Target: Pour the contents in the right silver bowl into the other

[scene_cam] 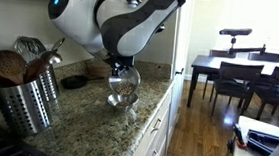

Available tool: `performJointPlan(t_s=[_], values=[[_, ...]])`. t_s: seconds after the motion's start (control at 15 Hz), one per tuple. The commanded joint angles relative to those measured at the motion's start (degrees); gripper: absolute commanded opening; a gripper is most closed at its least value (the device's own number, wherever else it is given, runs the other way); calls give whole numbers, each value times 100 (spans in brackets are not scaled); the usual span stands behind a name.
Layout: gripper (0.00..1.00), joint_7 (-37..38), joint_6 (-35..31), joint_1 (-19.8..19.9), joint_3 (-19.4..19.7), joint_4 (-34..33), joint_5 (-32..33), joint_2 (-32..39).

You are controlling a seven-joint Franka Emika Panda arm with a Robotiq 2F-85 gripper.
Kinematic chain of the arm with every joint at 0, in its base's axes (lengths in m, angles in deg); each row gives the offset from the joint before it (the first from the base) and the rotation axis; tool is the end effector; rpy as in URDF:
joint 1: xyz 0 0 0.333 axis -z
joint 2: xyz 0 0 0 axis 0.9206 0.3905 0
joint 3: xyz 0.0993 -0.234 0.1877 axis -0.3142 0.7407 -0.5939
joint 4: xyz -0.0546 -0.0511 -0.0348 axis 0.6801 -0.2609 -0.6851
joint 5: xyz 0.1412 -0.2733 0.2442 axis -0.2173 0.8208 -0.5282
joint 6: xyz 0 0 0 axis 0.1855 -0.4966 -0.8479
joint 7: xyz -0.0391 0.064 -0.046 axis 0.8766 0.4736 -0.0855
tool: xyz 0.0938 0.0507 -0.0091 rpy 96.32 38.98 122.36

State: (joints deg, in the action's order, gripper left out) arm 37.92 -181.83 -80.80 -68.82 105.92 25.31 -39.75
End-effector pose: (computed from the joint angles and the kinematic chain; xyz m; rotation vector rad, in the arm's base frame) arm 0.5521 0.1709 0.3465 2.1747 0.4318 0.1210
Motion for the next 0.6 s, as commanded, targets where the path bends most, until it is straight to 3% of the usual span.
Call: performJointPlan(t_s=[0.0,0.53], values=[[6,231,329,-139,27,-37,308,21],[6,398,660,-285,-71,-96,630,97]])
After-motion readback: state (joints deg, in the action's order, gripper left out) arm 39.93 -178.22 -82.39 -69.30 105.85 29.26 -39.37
